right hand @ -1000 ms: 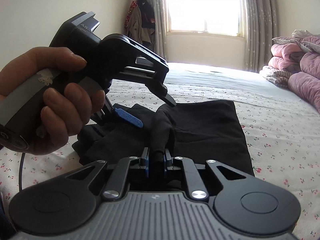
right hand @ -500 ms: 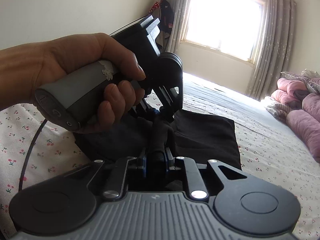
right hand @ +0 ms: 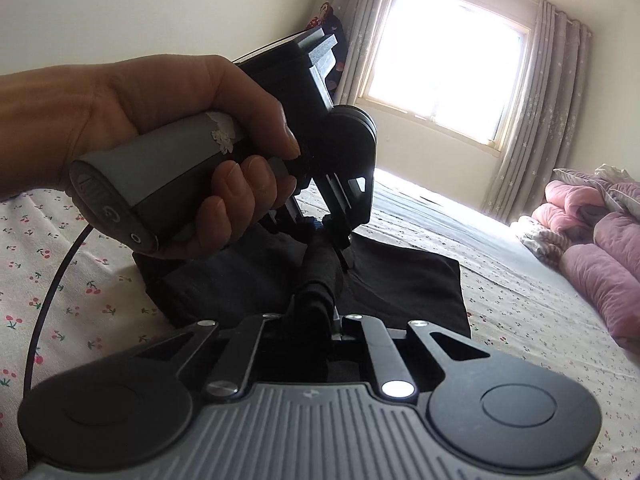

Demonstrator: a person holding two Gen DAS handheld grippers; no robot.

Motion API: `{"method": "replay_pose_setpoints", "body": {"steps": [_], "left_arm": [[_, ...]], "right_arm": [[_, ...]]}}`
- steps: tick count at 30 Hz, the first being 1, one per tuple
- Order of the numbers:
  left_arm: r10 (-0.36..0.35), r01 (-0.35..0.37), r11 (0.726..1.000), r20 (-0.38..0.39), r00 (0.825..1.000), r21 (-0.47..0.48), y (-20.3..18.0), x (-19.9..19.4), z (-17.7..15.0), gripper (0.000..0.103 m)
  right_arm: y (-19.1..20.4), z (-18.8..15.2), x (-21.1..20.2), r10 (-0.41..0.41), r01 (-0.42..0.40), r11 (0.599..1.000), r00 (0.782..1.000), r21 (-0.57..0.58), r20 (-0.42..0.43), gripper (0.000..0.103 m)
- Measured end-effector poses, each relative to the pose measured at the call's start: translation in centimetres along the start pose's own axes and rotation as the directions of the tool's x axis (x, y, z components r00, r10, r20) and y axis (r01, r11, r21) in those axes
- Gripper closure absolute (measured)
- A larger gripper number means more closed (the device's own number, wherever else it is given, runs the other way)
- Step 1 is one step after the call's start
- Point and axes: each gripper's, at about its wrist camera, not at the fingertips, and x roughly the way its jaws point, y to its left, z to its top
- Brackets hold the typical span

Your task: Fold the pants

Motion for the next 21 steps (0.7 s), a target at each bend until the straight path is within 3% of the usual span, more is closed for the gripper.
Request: {"method": "replay_pose_setpoints", "body": {"steps": [6,10,15,21], "left_arm": [[-0.002,-0.002,0.992,0.026,1.000,0.130,1.3,-2.3,0.9,0.099],[0.021,-0.027,0.987,0.040,0.999,0.158,3.1,-3.5,1.1,0.099],[0.078,-0.087,0.983,0.060,0.995,0.164,5.3,-4.5,1.1,0.099],[0.162,-0.164,0.961,0.028,0.986,0.224,6.6,-3.1,1.1,0.099]], "right_arm": [[0.6,2.2,0.2,0.078,-0.078,0.997,0.997,-0.007,0.020,0.103],[2.4,3.0,0.8,0.110,-0.110,0.993,0.994,-0.036,0.017,0.103],[5.2,3.5,1.8,0.146,-0.145,0.987,0.989,-0.074,0.009,0.103],[7.0,4.1,3.3,0.162,-0.161,0.987,0.986,0.010,-0.045,0.103]]}}
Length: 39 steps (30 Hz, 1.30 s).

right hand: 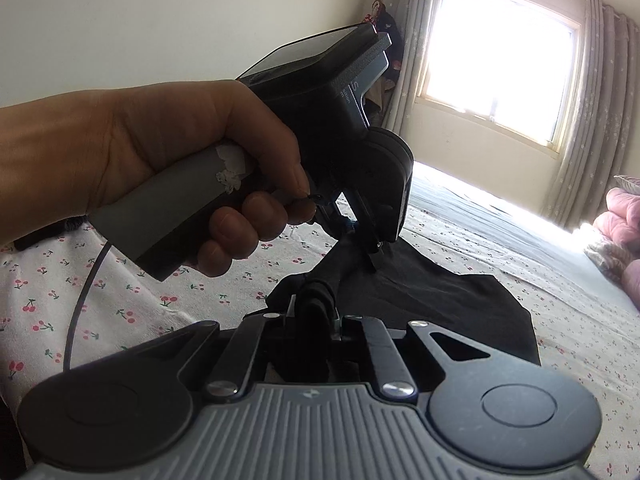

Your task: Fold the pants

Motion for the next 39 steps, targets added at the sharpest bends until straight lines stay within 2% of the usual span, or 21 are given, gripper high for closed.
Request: {"method": "replay_pose_setpoints", "body": {"steps": [3,10,12,14,16,18,20,22,25,26,27,29,30,31,33,35,37,39], "left_arm": [[-0.002,0.002,1.000,0.001,1.000,0.020,0.5,0.4,0.0,0.098],[0.040,-0.040,0.998,0.005,0.999,0.051,-0.3,0.9,0.3,0.098],[0.058,-0.058,0.997,-0.001,0.998,0.054,-0.3,1.1,0.2,0.093],[0.068,-0.068,0.995,0.000,0.998,0.069,-0.3,1.0,0.1,0.089],[0.069,-0.069,0.996,0.000,0.998,0.055,-0.1,0.6,0.1,0.089],[0.077,-0.077,0.997,-0.006,0.997,0.030,0.2,0.5,0.2,0.086],[0.098,-0.098,0.995,-0.006,0.995,-0.006,0.5,0.1,0.5,0.079],[0.108,-0.108,0.993,0.011,0.994,-0.046,0.9,-0.7,0.7,0.070],[0.070,-0.061,0.992,0.072,0.995,-0.114,1.4,-2.6,0.9,0.049],[0.057,-0.045,0.992,0.096,0.994,-0.117,1.3,-3.3,0.9,0.047],[0.054,-0.043,0.993,0.103,0.993,-0.106,1.0,-3.6,0.8,0.046],[0.066,-0.059,0.995,0.088,0.994,-0.081,0.5,-3.3,0.7,0.046],[0.081,-0.076,0.995,0.064,0.995,-0.069,0.3,-2.7,0.5,0.046],[0.095,-0.093,0.994,0.043,0.995,-0.063,0.1,-2.0,0.3,0.046],[0.142,-0.142,0.988,0.004,0.990,-0.059,-0.1,-0.7,0.0,0.045],[0.180,-0.181,0.982,-0.032,0.983,-0.048,-0.1,0.4,-0.5,0.042],[0.165,-0.168,0.984,-0.041,0.985,-0.063,0.2,0.8,-0.9,0.041],[0.137,-0.142,0.985,-0.047,0.989,-0.102,0.6,0.8,-1.1,0.040]], "right_arm": [[-0.3,-0.2,0.9,0.018,-0.016,0.997,1.000,0.073,-0.023,0.103],[-1.1,0.0,1.9,0.036,-0.027,0.984,0.998,0.174,-0.046,0.103],[-1.3,0.1,2.0,0.060,-0.048,0.978,0.997,0.203,-0.053,0.103],[-1.8,-0.1,1.6,0.117,-0.100,0.976,0.990,0.191,-0.080,0.096],[-2.7,-0.3,0.4,0.204,-0.186,0.971,0.972,0.153,-0.113,0.085],[-4.4,-0.2,-1.4,0.261,-0.246,0.958,0.961,0.148,-0.092,0.078],[-7.1,0.1,-3.2,0.271,-0.257,0.949,0.961,0.180,-0.058,0.073],[-11.4,0.6,-4.4,0.235,-0.222,0.938,0.972,0.266,-0.018,0.070],[-17.8,0.3,-3.9,0.161,-0.142,0.895,0.987,0.423,-0.011,0.065],[-19.4,0.0,-3.7,0.152,-0.124,0.877,0.988,0.465,-0.022,0.065],[-20.9,-0.4,-3.7,0.163,-0.131,0.853,0.986,0.505,-0.021,0.065],[-23.6,-1.4,-3.7,0.234,-0.210,0.783,0.972,0.586,0.035,0.065],[-24.2,-1.7,-3.6,0.236,-0.220,0.766,0.970,0.604,0.053,0.065],[-24.6,-1.9,-3.3,0.221,-0.207,0.763,0.974,0.613,0.054,0.063],[-24.3,-2.7,-1.2,0.189,-0.136,0.772,0.982,0.621,-0.020,0.064],[-23.1,-3.7,1.2,0.221,-0.102,0.791,0.967,0.603,-0.126,0.067],[-20.4,-5.2,3.6,0.250,-0.088,0.831,0.942,0.550,-0.226,0.091],[-19.3,-5.7,3.8,0.216,-0.076,0.856,0.951,0.512,-0.220,0.091]]}}
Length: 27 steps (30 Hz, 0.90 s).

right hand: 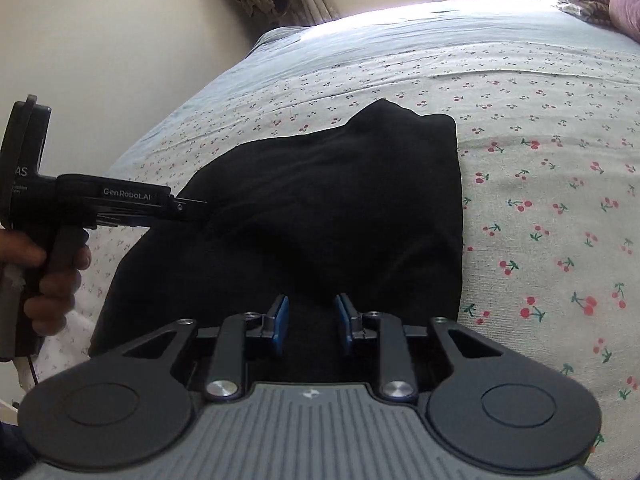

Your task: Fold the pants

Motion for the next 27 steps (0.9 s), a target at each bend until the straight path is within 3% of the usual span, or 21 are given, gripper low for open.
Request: {"method": "replay_pose_setpoints", "body": {"steps": [3,6,8,10,15,17,21,23,24,25,27], "left_arm": [[-0.001,0.000,0.997,-0.004,1.000,-0.072,1.3,-0.1,0.2,0.037],[-0.005,0.016,0.984,0.060,0.998,-0.178,3.4,-1.5,0.7,0.038],[-0.061,0.077,0.968,0.077,0.995,-0.237,4.3,-2.0,0.7,0.033],[-0.139,0.149,0.951,0.053,0.989,-0.272,4.5,-1.5,0.4,0.031],[-0.142,0.131,0.969,-0.040,0.989,-0.209,3.1,0.4,-0.1,0.031],[-0.199,0.184,0.957,-0.049,0.979,-0.225,3.0,1.1,-0.5,0.022],[-0.201,0.193,0.972,-0.051,0.978,-0.135,1.9,1.8,-0.8,0.022],[-0.205,0.199,0.974,-0.048,0.978,-0.109,1.3,1.9,-1.0,0.041],[-0.214,0.208,0.971,-0.047,0.976,-0.120,1.3,2.0,-0.9,0.049],[-0.234,0.226,0.964,-0.045,0.971,-0.137,1.2,2.0,-0.9,0.065],[-0.224,0.218,0.965,-0.031,0.974,-0.145,0.7,1.9,-0.9,0.074]], "right_arm": [[0.4,0.9,-0.1,-0.011,0.009,0.999,0.999,-0.038,-0.047,0.091],[-1.6,3.6,-0.7,0.057,-0.059,0.998,0.991,-0.008,-0.124,0.089],[-3.5,5.4,-1.9,0.056,-0.053,0.998,0.993,0.032,-0.100,0.075],[-5.6,6.4,-3.0,0.047,-0.041,0.997,0.995,0.068,-0.085,0.055],[-9.8,4.8,-1.4,0.086,-0.058,0.981,0.986,0.185,-0.145,0.055],[-10.2,3.6,-1.6,0.131,-0.107,0.967,0.987,0.231,-0.091,0.055],[-10.3,4.3,-0.6,0.190,-0.155,0.925,0.979,0.346,-0.070,0.060],[-9.7,4.7,-0.1,0.148,-0.114,0.941,0.985,0.319,-0.084,0.073],[-9.3,4.8,0.1,0.120,-0.088,0.953,0.988,0.290,-0.094,0.088],[-9.2,5.1,0.7,0.114,-0.084,0.959,0.989,0.271,-0.096,0.095],[-8.5,5.8,0.2,0.099,-0.075,0.972,0.990,0.221,-0.099,0.103]]}}
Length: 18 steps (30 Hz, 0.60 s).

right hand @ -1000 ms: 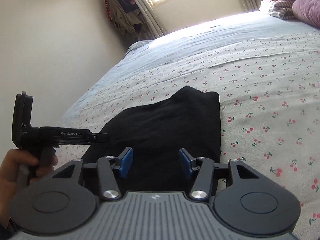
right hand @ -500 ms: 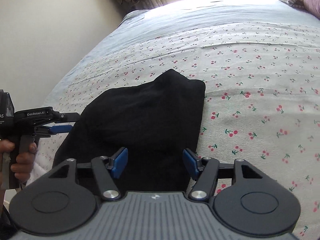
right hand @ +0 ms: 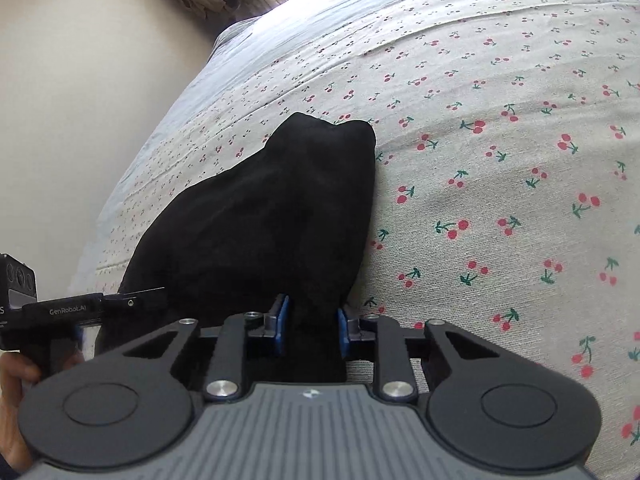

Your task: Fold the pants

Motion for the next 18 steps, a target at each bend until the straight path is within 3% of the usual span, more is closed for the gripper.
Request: {"method": "replay_pose_setpoints", "body": {"steps": [3,7,11,13,15,17,18], "left_arm": [[0.026,-0.027,0.999,0.032,0.999,0.034,-2.1,-0.6,0.3,0.084],[-0.103,0.099,0.995,0.127,0.987,0.032,-5.1,-1.1,1.5,0.085],[-0.091,0.088,0.996,0.117,0.989,0.025,-7.9,2.3,1.6,0.085],[-0.039,0.034,0.998,0.105,0.994,0.046,-9.0,4.7,1.2,0.082],[0.005,-0.008,0.999,0.096,0.995,0.040,-9.0,5.9,0.8,0.075],[-0.019,0.018,1.000,0.084,0.996,0.007,-8.2,5.7,0.9,0.072],[-0.023,0.023,1.000,0.075,0.997,-0.002,-7.9,5.4,1.1,0.071]], "right_arm": [[1.9,1.1,-1.8,-0.007,0.012,0.993,0.999,-0.120,0.039,0.103],[2.6,2.8,-4.9,-0.067,0.096,0.970,0.989,-0.222,0.135,0.103],[-0.7,4.8,-7.0,-0.106,0.138,0.978,0.974,-0.158,0.198,0.103],[-2.4,5.1,-6.3,-0.155,0.186,0.970,0.969,-0.156,0.190,0.103],[-4.7,4.6,-3.8,-0.229,0.241,0.964,0.967,-0.111,0.115,0.103],[-5.8,4.0,-2.5,-0.263,0.270,0.957,0.962,-0.108,0.079,0.102],[-5.9,4.0,-2.5,-0.269,0.276,0.955,0.960,-0.107,0.082,0.096]]}}
